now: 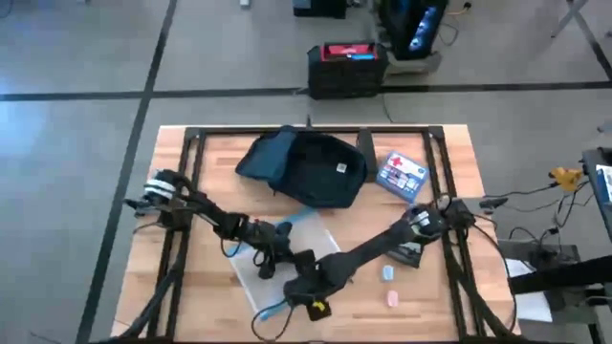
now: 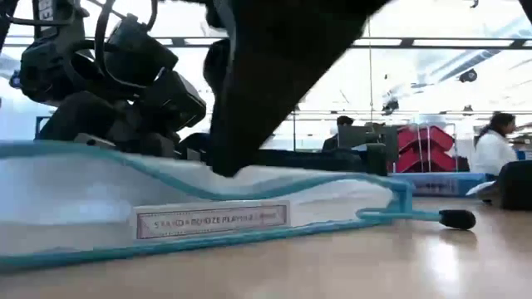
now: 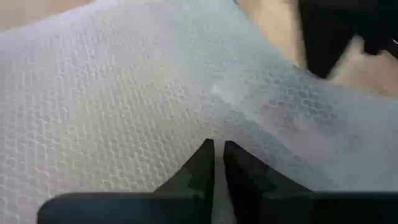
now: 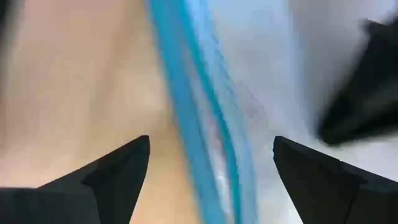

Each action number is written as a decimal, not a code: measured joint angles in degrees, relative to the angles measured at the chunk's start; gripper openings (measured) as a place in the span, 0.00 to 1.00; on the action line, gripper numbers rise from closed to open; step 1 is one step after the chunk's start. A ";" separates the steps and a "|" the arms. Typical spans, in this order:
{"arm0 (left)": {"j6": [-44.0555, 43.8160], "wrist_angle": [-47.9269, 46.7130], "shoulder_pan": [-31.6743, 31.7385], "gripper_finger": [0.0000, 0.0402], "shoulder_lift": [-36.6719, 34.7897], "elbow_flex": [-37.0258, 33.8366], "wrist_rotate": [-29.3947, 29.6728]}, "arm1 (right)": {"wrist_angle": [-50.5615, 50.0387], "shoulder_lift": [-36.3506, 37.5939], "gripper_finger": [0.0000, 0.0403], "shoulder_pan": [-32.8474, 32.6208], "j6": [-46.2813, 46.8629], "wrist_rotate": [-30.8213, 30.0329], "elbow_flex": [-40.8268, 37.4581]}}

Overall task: Unpack backpack
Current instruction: Remove the pink play cards inside the zip bag

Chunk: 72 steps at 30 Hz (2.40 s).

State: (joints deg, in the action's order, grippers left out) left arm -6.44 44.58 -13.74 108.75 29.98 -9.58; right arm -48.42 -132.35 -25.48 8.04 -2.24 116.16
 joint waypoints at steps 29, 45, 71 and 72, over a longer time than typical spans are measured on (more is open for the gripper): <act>-4.13 1.24 -1.00 0.06 -0.11 -1.69 0.61 | 9.89 -4.18 0.72 -1.74 8.21 -17.45 2.47; -4.15 2.58 -1.14 0.06 -0.11 -2.32 0.24 | -0.52 -4.20 0.83 2.65 1.14 -7.68 2.71; -5.43 3.02 -3.06 0.06 -0.11 -2.40 1.29 | -5.99 -5.31 0.84 7.07 -14.74 2.93 1.88; -5.25 3.02 -2.98 0.06 -0.11 -2.40 1.29 | -6.08 -5.75 0.84 7.16 -14.49 3.69 1.91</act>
State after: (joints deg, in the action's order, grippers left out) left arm -11.69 47.59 -16.72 108.64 27.57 -8.29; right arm -54.50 -138.10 -18.33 -6.45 1.45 118.07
